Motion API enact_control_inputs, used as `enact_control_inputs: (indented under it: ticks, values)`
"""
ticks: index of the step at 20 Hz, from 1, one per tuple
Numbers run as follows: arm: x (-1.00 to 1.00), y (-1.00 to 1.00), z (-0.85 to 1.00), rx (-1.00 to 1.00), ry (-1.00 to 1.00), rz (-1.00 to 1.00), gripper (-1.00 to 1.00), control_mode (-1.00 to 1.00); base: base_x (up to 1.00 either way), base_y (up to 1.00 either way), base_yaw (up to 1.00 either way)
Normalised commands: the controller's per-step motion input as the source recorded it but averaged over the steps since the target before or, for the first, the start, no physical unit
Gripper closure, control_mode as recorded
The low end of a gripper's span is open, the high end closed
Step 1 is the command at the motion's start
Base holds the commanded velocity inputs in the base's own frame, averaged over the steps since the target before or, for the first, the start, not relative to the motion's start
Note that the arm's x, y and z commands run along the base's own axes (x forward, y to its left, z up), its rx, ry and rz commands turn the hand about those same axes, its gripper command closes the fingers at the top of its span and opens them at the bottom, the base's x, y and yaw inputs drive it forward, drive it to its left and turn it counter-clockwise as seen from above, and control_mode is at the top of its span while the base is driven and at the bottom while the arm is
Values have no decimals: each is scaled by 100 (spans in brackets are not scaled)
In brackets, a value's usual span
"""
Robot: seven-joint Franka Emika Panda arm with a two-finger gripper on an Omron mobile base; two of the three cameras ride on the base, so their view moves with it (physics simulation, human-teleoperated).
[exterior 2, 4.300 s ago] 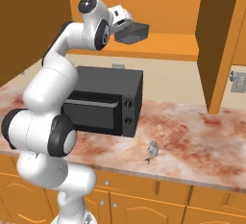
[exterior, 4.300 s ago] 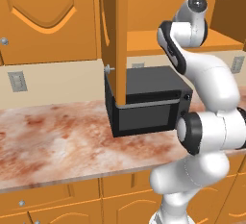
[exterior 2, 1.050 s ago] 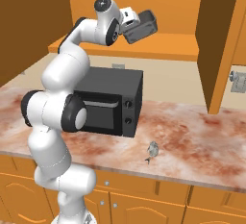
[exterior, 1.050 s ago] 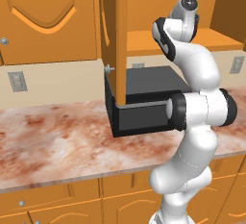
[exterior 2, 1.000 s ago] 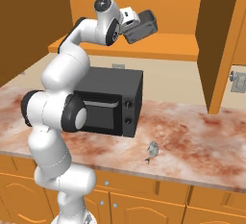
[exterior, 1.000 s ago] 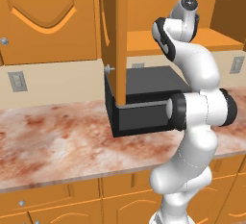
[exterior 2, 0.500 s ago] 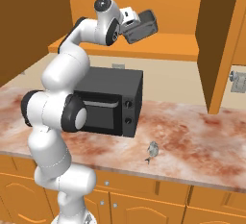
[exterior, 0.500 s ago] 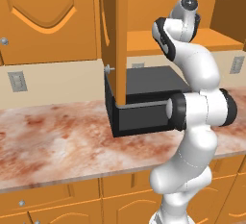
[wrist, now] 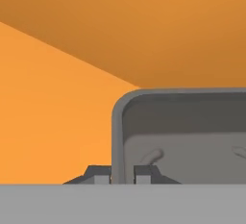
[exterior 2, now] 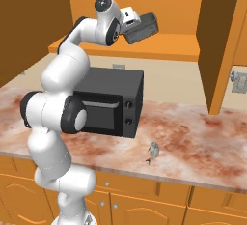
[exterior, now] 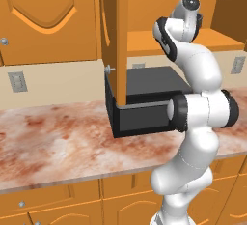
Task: Retrieve the tupperware from the cabinet, then place the raw meat into the tupperware to avoid contamination.
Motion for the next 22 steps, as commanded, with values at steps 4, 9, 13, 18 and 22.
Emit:
enact_control_inputs:
  ticks: [4, 9, 13, 18, 22]
  values:
    - [-13, 0, 0, 0, 0, 0, 100, -100, 0, 0, 0]
    - [-15, 0, 0, 0, 2, 0, 100, -100, 0, 0, 0]
    - [-16, 0, 0, 0, 3, 0, 100, -100, 0, 0, 0]
    - [-15, 0, 0, 0, 4, 0, 100, -100, 0, 0, 0]
    - [-20, 0, 0, 0, 2, 0, 100, -100, 0, 0, 0]
